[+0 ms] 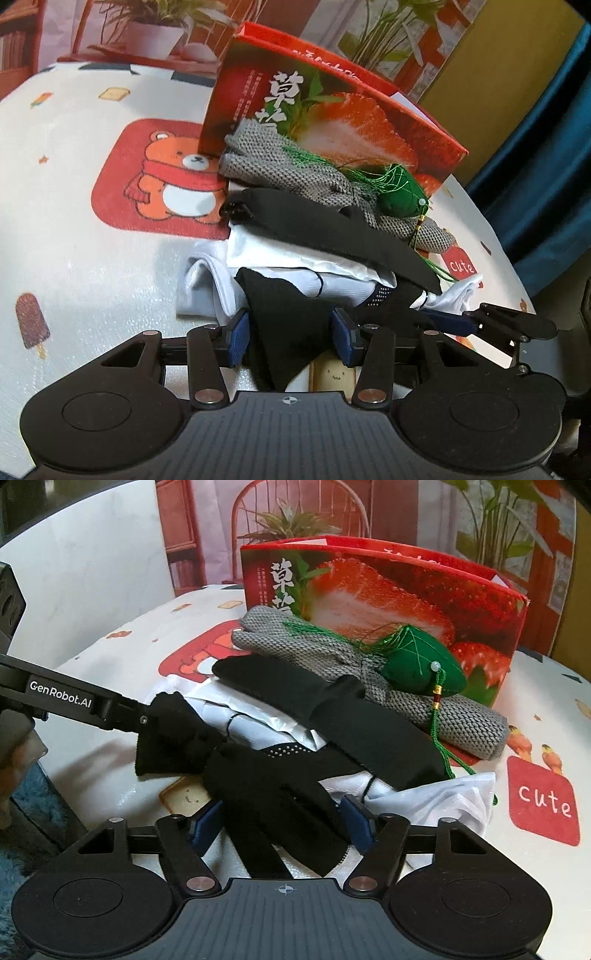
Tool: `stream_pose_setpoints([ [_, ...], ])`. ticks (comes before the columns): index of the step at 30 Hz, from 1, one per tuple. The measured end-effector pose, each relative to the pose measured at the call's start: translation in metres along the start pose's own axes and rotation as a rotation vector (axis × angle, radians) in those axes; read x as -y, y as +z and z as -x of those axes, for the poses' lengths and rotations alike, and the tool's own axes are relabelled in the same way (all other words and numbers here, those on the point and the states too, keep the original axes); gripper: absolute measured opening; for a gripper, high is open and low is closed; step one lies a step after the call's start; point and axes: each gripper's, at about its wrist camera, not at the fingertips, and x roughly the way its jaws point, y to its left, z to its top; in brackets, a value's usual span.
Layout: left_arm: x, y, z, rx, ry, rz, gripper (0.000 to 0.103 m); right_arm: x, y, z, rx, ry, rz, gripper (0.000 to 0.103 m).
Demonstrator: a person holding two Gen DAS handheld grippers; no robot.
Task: Organize soft objects
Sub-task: 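Lift the black glove with the left tool and carry it toward the red box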
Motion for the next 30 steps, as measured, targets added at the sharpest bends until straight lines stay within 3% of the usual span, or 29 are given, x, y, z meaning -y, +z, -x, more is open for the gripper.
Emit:
stream_pose_setpoints([
  [4, 0.0, -0.001, 0.0, -0.002, -0.014, 0.007, 0.048, 0.003, 0.0, 0.001, -0.001, -0.011, 0.003, 0.049],
  [7, 0.004, -0.001, 0.005, 0.012, -0.041, -0.011, 0.038, 0.006, 0.002, 0.003, -0.002, -0.003, -0.012, 0.035],
  [12, 0.014, 0.005, 0.02, 0.074, -0.067, -0.044, 0.034, 0.01, 0.007, 0.009, 0.016, 0.024, -0.038, 0.021],
  [24, 0.052, 0.069, 0.069, 0.264, -0.112, -0.167, 0.034, 0.024, 0.059, 0.053, 0.237, 0.041, -0.075, 0.019],
  [30, 0.063, 0.111, 0.069, 0.322, -0.147, -0.143, 0.034, 0.039, 0.101, 0.069, 0.33, 0.002, -0.046, 0.019],
])
